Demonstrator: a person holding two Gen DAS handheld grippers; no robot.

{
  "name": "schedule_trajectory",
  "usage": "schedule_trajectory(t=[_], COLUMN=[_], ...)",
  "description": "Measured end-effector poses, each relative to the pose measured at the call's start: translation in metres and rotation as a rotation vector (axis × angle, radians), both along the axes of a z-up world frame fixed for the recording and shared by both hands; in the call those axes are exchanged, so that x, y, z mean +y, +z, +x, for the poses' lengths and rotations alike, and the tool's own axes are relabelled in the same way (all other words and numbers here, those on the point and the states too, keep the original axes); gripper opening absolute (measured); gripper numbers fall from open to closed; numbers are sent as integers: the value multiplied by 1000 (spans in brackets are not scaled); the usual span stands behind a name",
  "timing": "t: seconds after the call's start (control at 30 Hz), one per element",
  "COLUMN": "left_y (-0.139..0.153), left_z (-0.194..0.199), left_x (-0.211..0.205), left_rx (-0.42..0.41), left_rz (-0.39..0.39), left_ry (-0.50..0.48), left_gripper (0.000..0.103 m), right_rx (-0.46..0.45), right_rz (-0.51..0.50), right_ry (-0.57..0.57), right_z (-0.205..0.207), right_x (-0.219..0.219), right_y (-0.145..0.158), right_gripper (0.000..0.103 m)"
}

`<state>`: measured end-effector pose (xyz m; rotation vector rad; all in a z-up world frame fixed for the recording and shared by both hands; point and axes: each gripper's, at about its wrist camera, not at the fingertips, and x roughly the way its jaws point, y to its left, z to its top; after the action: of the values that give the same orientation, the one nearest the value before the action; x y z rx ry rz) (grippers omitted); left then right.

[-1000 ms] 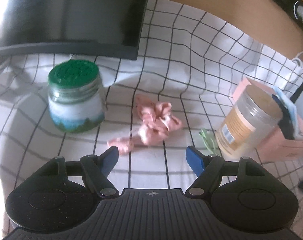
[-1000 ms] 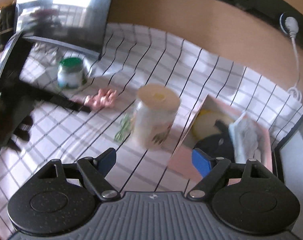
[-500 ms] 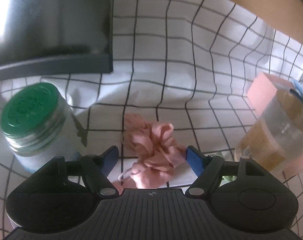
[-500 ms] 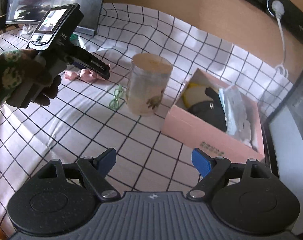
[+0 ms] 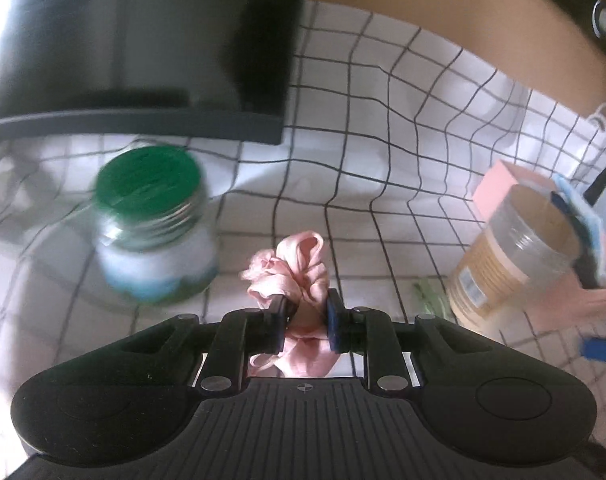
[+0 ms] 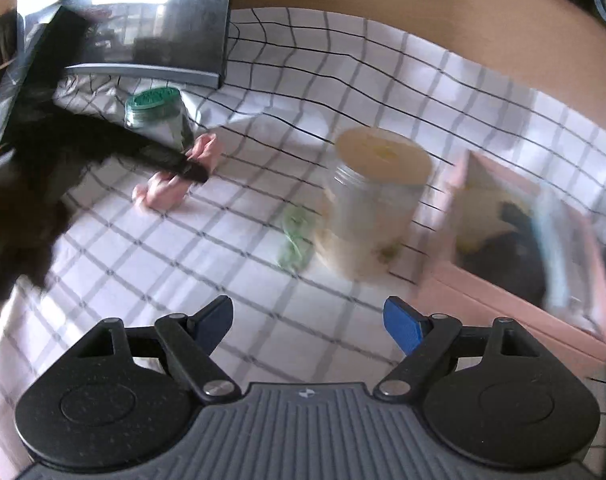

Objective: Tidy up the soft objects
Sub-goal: 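Grasp the pink scrunchie with the left tool, then grasp the green plastic hair tie with the right tool while the left tool holds the scrunchie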

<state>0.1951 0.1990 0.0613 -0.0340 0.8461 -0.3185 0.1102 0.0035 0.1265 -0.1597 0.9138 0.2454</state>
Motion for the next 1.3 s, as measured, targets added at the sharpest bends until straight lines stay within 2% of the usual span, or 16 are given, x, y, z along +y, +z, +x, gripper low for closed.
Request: schedule_trajectory(t=[0.07, 0.1, 0.13, 0.2, 0.3, 0.43, 0.53, 0.7, 0.9, 1.1, 1.17, 1.3], left_y=[5, 7, 8, 10, 11, 10, 11, 14, 16, 10, 10, 10], left_z=[-12, -18, -24, -33, -41, -46, -50, -57, -68, -71, -72, -73], left_x=[11, 17, 23, 31, 38, 46, 51, 56, 67, 82, 86, 94], left_rx=[7, 12, 20, 29, 39, 52, 49, 42, 42, 64, 65, 68], left_rz=[-8, -14, -19, -8, 45, 46, 36, 16, -32, -35, -35, -32], left_ry=[7, 13, 23, 43, 62, 83, 89, 88, 129, 177, 190, 210], left_gripper=[23, 23, 23, 23, 23, 23, 23, 23, 23, 23, 23, 23], right_rx=[-19, -22, -21, -38, -3, 157, 318, 558, 669, 709, 711, 730], right_rz=[-11, -47, -100, -175, -249, -353, -341, -241, -280, -352, -363, -377], right_ry=[10, 30, 60, 110, 175, 288, 289, 221, 185, 186, 186, 198], right_z=[14, 22, 30, 44, 69, 110, 145, 189, 211, 219, 219, 219], right_x=[18, 31, 45, 67, 85, 104, 106, 101, 97, 100, 102, 104], right_y=[-4, -8, -11, -14, -13, -18, -17, -13, -17, -37, -45, -55], right_gripper=[54, 34, 28, 28, 27, 27, 27, 27, 28, 27, 24, 11])
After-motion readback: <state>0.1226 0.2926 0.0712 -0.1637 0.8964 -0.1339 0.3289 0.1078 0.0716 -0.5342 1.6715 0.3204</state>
